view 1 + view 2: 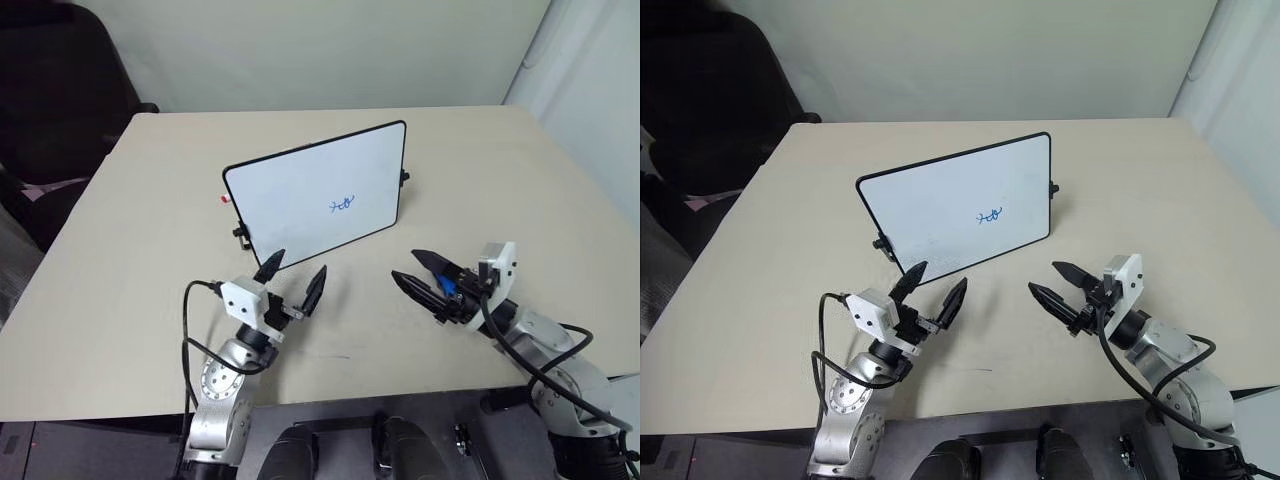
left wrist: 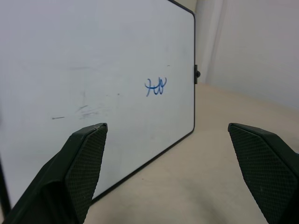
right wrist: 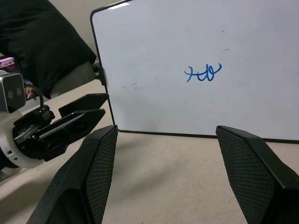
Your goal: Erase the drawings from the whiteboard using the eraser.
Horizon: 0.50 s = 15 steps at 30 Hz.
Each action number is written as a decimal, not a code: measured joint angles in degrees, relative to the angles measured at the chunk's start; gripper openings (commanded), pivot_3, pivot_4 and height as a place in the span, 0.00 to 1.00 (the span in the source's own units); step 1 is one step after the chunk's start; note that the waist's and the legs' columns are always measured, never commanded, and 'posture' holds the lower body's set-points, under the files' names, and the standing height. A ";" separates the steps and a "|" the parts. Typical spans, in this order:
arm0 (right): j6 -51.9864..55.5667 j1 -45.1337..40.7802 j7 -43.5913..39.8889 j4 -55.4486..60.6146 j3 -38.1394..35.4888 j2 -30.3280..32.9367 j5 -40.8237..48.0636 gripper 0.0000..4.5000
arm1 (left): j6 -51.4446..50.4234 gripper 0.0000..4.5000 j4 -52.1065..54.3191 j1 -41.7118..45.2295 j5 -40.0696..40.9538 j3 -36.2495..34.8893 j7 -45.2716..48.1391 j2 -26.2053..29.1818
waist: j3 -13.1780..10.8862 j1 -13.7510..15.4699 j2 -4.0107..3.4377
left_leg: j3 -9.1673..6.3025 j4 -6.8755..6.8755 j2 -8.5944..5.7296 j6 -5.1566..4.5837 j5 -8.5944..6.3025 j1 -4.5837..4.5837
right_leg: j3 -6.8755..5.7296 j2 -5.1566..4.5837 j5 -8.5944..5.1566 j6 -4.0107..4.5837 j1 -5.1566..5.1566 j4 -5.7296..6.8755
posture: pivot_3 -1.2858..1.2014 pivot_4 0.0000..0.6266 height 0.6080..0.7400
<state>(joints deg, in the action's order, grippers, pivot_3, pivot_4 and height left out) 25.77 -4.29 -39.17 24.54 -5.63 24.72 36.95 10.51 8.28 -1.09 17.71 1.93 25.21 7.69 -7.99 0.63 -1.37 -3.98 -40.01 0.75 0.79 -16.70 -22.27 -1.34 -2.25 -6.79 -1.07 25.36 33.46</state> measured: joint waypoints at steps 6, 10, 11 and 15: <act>1.74 0.41 2.44 1.07 -0.23 0.19 0.43 0.79 | 0.02 1.00 -2.45 1.80 0.85 -0.77 1.12 0.15 | 0.00 0.02 0.00 | -0.01 0.00 0.00 0.01 0.01 0.00 | 0.00 0.00 0.00 0.00 0.00 0.00 | 0.52 0.24 0.98; 6.94 0.22 6.28 1.92 -0.21 1.95 0.35 0.79 | 0.09 1.00 -3.23 2.02 1.05 -1.09 1.85 0.14 | 0.00 0.02 0.00 | -0.01 0.00 0.00 0.03 0.01 -0.01 | 0.00 0.00 0.00 0.00 0.00 0.00 | 0.52 0.24 0.98; 9.65 -0.59 7.65 2.29 -0.03 3.72 0.01 0.79 | 0.08 1.00 -3.56 2.09 1.07 -1.04 2.06 0.08 | 0.00 0.01 0.00 | 0.02 -0.01 0.00 0.03 0.01 -0.01 | 0.01 -0.01 0.00 -0.01 0.00 0.00 | 0.52 0.24 0.98; 16.90 -6.22 11.71 3.11 -1.16 9.25 -0.64 0.91 | 0.10 1.00 -3.92 2.16 1.06 -0.95 2.27 -0.22 | -0.01 0.00 0.01 | 0.03 -0.02 -0.01 0.04 0.02 0.00 | 0.03 -0.01 0.01 0.00 0.00 0.02 | 0.52 0.24 0.98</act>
<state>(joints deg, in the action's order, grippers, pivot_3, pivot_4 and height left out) 42.67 -10.52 -27.46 27.65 -6.78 33.97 36.32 10.61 4.36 1.07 18.76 0.98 27.49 7.47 -8.00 0.62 -1.36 -3.95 -40.03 0.74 0.83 -16.68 -22.27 -1.32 -2.26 -6.79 -1.07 25.36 33.48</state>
